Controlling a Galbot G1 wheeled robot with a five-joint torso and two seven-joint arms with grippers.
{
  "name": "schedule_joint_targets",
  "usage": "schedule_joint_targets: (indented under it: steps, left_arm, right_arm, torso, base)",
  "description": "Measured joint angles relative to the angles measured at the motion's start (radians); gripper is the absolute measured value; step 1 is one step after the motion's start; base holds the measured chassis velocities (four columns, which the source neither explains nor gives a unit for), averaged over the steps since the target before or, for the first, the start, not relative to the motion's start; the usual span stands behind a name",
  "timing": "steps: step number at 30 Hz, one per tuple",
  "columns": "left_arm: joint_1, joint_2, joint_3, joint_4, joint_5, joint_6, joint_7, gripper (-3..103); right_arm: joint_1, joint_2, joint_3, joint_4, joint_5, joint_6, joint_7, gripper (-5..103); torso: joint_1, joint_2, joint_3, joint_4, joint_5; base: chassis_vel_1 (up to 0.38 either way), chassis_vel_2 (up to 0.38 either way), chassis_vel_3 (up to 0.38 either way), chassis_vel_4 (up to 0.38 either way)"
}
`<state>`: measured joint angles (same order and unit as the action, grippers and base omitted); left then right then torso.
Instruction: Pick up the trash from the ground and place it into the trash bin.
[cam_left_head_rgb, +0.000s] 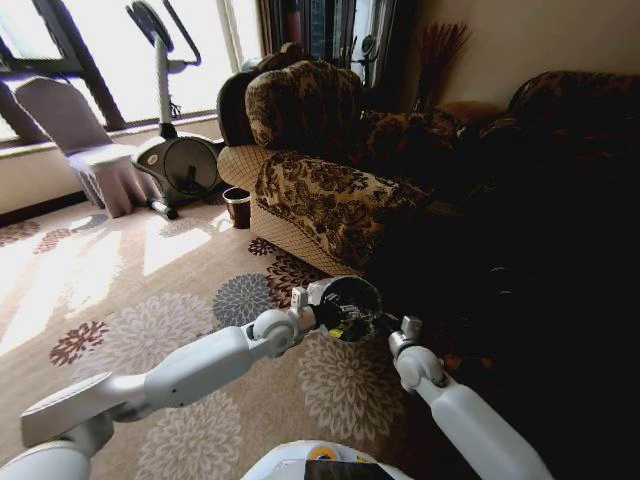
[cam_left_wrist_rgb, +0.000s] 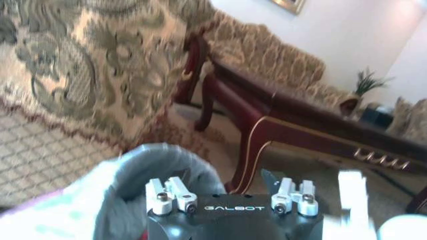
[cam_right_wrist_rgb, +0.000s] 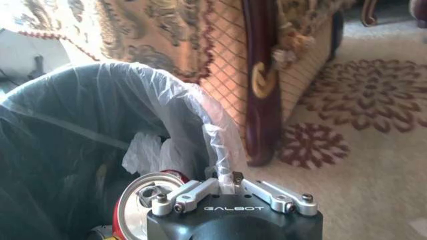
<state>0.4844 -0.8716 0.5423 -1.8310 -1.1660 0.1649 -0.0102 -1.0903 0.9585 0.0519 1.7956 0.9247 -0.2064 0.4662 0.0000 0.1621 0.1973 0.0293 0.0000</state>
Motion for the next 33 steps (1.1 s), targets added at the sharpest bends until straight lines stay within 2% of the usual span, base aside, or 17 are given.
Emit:
schedule_joint_targets:
  steps: [1,3,5,7,11,13,15,16,17,18,20,22,23,26,29,30,33]
  left_arm:
    - [0.0,0.0,0.0,0.0,0.0,0.0,0.0,76]
    - [0.011,0.016,-0.041,-0.026,0.007,-0.002,0.044,86]
    - [0.017,0.023,-0.057,-0.032,0.013,-0.002,0.059,86]
    - [0.037,0.044,-0.115,-0.043,0.036,-0.004,0.104,97]
    - [0.063,0.06,-0.175,-0.035,0.078,-0.02,0.12,100]
    - [0.091,0.066,-0.229,-0.005,0.159,-0.037,0.098,100]
    - [0.099,0.067,-0.241,0.005,0.185,-0.041,0.09,100]
    - [0.124,0.063,-0.275,0.034,0.262,-0.055,0.06,100]
    - [0.134,0.058,-0.287,0.051,0.293,-0.06,0.039,100]
    - [0.134,0.058,-0.287,0.051,0.293,-0.06,0.039,100]
    - [0.174,0.02,-0.337,0.113,0.373,-0.075,-0.03,100]
    - [0.206,-0.001,-0.377,0.139,0.41,-0.078,-0.058,100]
    - [0.234,-0.027,-0.413,0.179,0.45,-0.083,-0.081,100]
    - [0.242,-0.064,-0.428,0.23,0.483,-0.085,-0.095,100]
    - [0.237,-0.13,-0.433,0.32,0.525,-0.097,-0.107,100]
    - [0.238,-0.173,-0.429,0.366,0.55,-0.104,-0.106,100]
    - [0.249,-0.187,-0.428,0.375,0.565,-0.105,-0.101,100]
  right_arm:
    - [0.0,0.0,0.0,0.0,0.0,0.0,0.0,0]
    - [-0.066,-0.022,0.044,0.023,0.005,-0.005,0.002,0]
    - [-0.084,-0.028,0.054,0.031,0.006,-0.008,0.003,0]
    - [-0.148,-0.046,0.094,0.069,0.017,-0.017,0.01,0]
    - [-0.223,-0.061,0.152,0.124,0.019,-0.018,0.015,0]
    - [-0.295,-0.063,0.194,0.179,-0.014,-0.006,0.017,0]
    - [-0.309,-0.063,0.198,0.185,-0.04,0.006,0.017,0]
    - [-0.35,-0.059,0.205,0.189,-0.146,0.065,0.017,0]
    - [-0.369,-0.058,0.212,0.189,-0.181,0.084,0.016,0]
    - [-0.369,-0.058,0.212,0.189,-0.181,0.084,0.016,0]
    - [-0.436,-0.053,0.227,0.207,-0.23,0.111,0.016,0]
    - [-0.466,-0.056,0.228,0.216,-0.244,0.114,0.016,0]
    - [-0.504,-0.06,0.235,0.232,-0.273,0.121,0.014,0]
    - [-0.574,-0.054,0.259,0.265,-0.321,0.14,0.009,0]
    - [-0.721,-0.02,0.316,0.345,-0.378,0.151,0.0,0]
    - [-0.797,0.019,0.344,0.407,-0.391,0.151,0.001,0]
    - [-0.826,0.036,0.361,0.427,-0.392,0.16,0.003,0]
  torso:
    - [0.0,0.0,0.0,0.0,0.0]
    - [0.0,0.0,0.0,-0.0008,0.0]
    - [0.0,0.0,0.0,-0.0011,0.0]
    - [0.0,0.0,0.0,-0.001,0.0002]
    - [0.0,0.0,0.0,-0.0003,-0.0002]
    - [0.0,0.0,0.0,-0.0005,0.0001]
    - [0.0,0.0,0.0,-0.0006,0.0001]
    - [0.0,0.0,0.0,-0.0002,0.0002]
    - [0.0,0.0,0.0,-0.0003,0.0002]
    - [0.0,0.0,0.0,-0.0003,0.0002]
    - [0.0,0.0,0.0,-0.0009,-0.0004]
    - [0.0,0.0,0.0,-0.0013,0.0001]
    - [0.0,0.0,0.0,0.0005,0.0006]
    - [0.0,0.0,0.0,0.0008,0.0001]
    - [0.0,0.0,0.0,-0.0008,-0.0005]
    - [0.0,0.0,0.0,-0.0017,0.0]
    - [0.0,0.0,0.0,-0.0006,0.0002]
  base:
    - [0.0,0.0,0.0,0.0]
    - [0.0,0.0,0.0,0.0]
    - [0.0,0.0,0.0,0.0]
    - [0.0,0.0,0.0,0.0]
    - [0.0,0.0,0.0,0.0]
    - [0.0,0.0,0.0,0.0]
    - [0.0,0.0,0.0,0.0]
    - [0.0,0.0,0.0,0.0]
    - [0.0,0.0,0.0,0.0]
    - [0.0,0.0,0.0,0.0]
    - [0.0,0.0,0.0,0.0]
    - [0.0,0.0,0.0,0.0]
    - [0.0,0.0,0.0,0.0]
    - [0.0,0.0,0.0,0.0]
    - [0.0,0.0,0.0,0.0]
    - [0.0,0.0,0.0,0.0]
    - [0.0,0.0,0.0,0.0]
